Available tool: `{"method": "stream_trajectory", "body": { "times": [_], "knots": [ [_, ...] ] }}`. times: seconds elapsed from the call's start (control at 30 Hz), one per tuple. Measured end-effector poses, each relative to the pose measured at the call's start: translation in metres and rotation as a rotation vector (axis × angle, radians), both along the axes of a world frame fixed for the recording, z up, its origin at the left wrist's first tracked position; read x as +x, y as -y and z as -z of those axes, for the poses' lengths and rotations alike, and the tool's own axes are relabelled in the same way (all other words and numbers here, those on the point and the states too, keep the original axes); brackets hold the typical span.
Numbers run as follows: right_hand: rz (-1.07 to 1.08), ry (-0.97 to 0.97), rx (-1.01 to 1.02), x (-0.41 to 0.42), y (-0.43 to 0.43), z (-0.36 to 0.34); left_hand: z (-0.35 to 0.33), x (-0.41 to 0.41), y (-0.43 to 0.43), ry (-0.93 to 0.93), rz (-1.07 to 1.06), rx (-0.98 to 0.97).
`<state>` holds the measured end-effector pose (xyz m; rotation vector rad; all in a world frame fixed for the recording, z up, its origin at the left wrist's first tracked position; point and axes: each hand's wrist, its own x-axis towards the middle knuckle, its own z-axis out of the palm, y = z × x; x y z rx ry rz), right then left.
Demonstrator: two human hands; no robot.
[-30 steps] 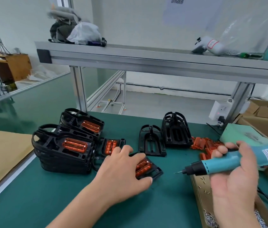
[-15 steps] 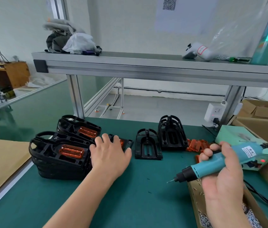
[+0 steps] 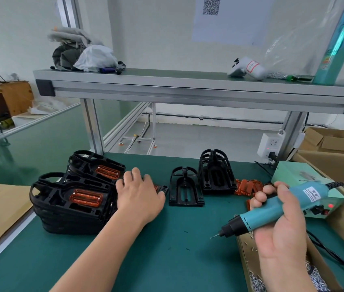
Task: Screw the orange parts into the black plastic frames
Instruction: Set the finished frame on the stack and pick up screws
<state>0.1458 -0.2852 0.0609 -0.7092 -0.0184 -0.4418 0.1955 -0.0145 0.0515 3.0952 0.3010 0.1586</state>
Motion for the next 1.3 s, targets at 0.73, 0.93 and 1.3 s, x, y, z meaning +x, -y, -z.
{"method": "stream_trajectory", "body": {
  "times": [0.73,0.93,1.3],
  "knots": [
    [-0.001,-0.006,0.025,0.001,0.004,-0.002,0.001,0.015,0.011,-0.011,0.148,0.153],
    [0.024,-0.005,0.021,0.002,0.005,-0.001,-0.003,0.021,0.041,0.004,0.337,-0.032],
    [0.033,0.005,0.035,0.003,0.011,-0.001,0.007,-0.056,0.063,-0.081,0.387,-0.075]
  ]
}}
